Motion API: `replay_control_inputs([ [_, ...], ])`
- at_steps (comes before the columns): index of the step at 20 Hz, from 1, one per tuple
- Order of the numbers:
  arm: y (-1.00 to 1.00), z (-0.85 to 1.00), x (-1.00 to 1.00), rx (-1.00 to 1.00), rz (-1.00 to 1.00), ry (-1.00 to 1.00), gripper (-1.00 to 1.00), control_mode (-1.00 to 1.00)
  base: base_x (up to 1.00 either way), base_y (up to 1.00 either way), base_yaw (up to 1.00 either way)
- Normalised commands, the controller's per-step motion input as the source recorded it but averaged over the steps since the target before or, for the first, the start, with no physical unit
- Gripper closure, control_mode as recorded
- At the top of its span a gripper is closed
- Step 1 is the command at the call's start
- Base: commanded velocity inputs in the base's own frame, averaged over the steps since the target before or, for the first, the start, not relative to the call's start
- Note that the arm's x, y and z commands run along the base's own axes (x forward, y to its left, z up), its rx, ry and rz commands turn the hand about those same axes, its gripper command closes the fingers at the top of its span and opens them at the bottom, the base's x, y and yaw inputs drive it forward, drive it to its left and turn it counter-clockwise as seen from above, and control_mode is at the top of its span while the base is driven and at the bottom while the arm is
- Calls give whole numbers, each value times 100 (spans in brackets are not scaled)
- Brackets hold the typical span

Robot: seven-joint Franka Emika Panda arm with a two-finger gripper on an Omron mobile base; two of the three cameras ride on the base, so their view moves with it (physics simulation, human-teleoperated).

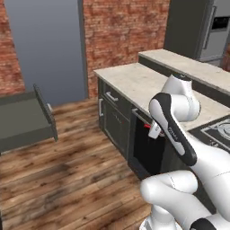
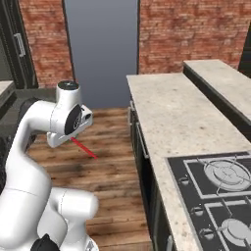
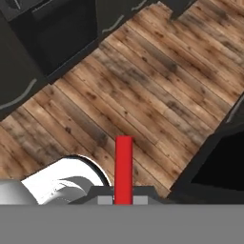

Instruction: Take a straw from the drawer in front and place it inside the glass cup on the dining counter.

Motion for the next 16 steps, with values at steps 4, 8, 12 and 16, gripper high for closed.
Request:
replay_control_inputs([
  [4,0,0,0,0,0,0,100,100,-63,-33,-55],
  [8,0,0,0,0,0,0,100,100,-56,-31,-58],
  [12,0,0,0,0,0,0,100,100,-51,-31,-60],
  [16,0,0,0,0,0,0,100,100,-52,-31,-64],
])
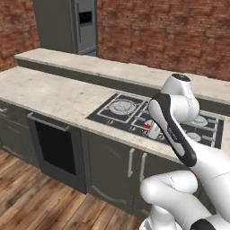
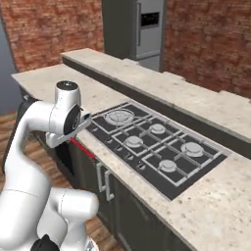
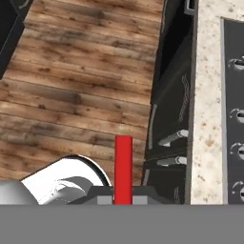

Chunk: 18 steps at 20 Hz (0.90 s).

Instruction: Take a straw from the drawer in front and place it inside the glass cup on the dining counter.

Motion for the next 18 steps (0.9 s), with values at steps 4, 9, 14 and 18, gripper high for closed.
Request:
replay_control_inputs([
  [4,0,0,0,0,0,0,100,100,-51,-32,-66],
  [9,0,0,0,0,0,0,100,100,-50,-39,-65],
  [14,0,0,0,0,0,0,100,100,-41,-41,-63],
  [18,0,0,0,0,0,0,100,100,-30,-47,-56],
])
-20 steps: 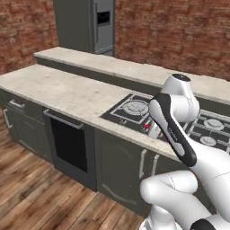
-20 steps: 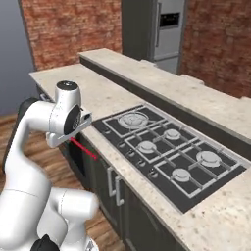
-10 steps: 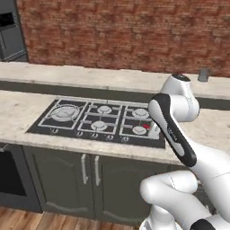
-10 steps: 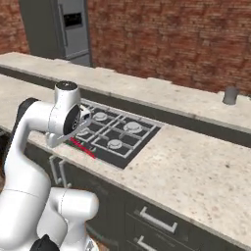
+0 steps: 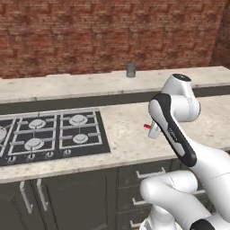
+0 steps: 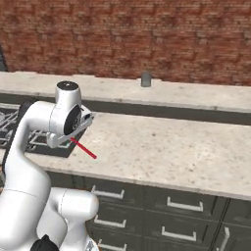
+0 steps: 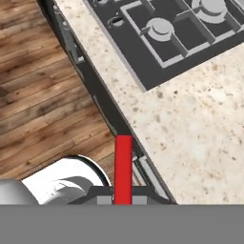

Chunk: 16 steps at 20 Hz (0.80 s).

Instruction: Take a straw from the drawer in front and place it inside the glass cup on the dining counter.

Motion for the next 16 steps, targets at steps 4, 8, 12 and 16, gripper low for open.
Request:
replay_control_inputs([
  [4,0,0,0,0,0,0,100,100,-18,-68,-46],
  [8,0,0,0,0,0,0,100,100,0,-83,-25],
  [12,0,0,0,0,0,0,100,100,0,-98,-4],
  [16,0,0,0,0,0,0,100,100,0,-100,0],
])
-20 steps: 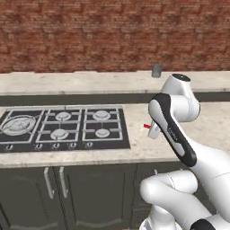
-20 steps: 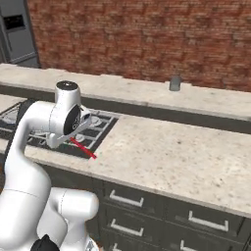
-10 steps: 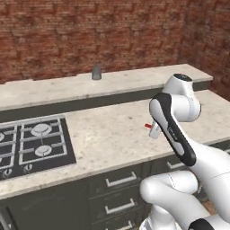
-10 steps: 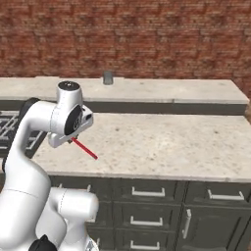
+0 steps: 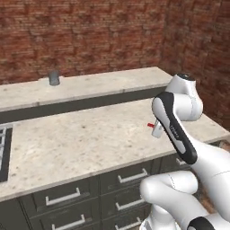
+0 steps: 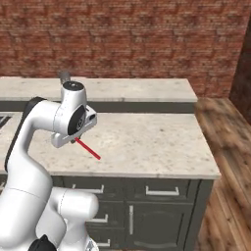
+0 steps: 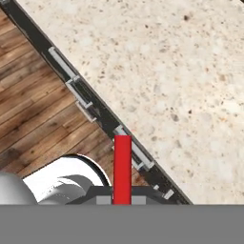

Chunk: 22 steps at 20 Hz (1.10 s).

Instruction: Take a straw from the drawer in front and place it inside the glass cup on the dining counter.

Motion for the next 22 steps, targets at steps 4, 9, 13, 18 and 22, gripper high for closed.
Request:
replay_control_inputs([
  [4,0,0,0,0,0,0,100,100,4,-100,0],
  [9,0,0,0,0,0,0,100,100,8,-100,-1],
  [13,0,0,0,0,0,0,100,100,19,-100,-1],
  [18,0,0,0,0,0,0,100,100,32,-100,0],
  [22,0,0,0,0,0,0,100,100,48,-100,0],
])
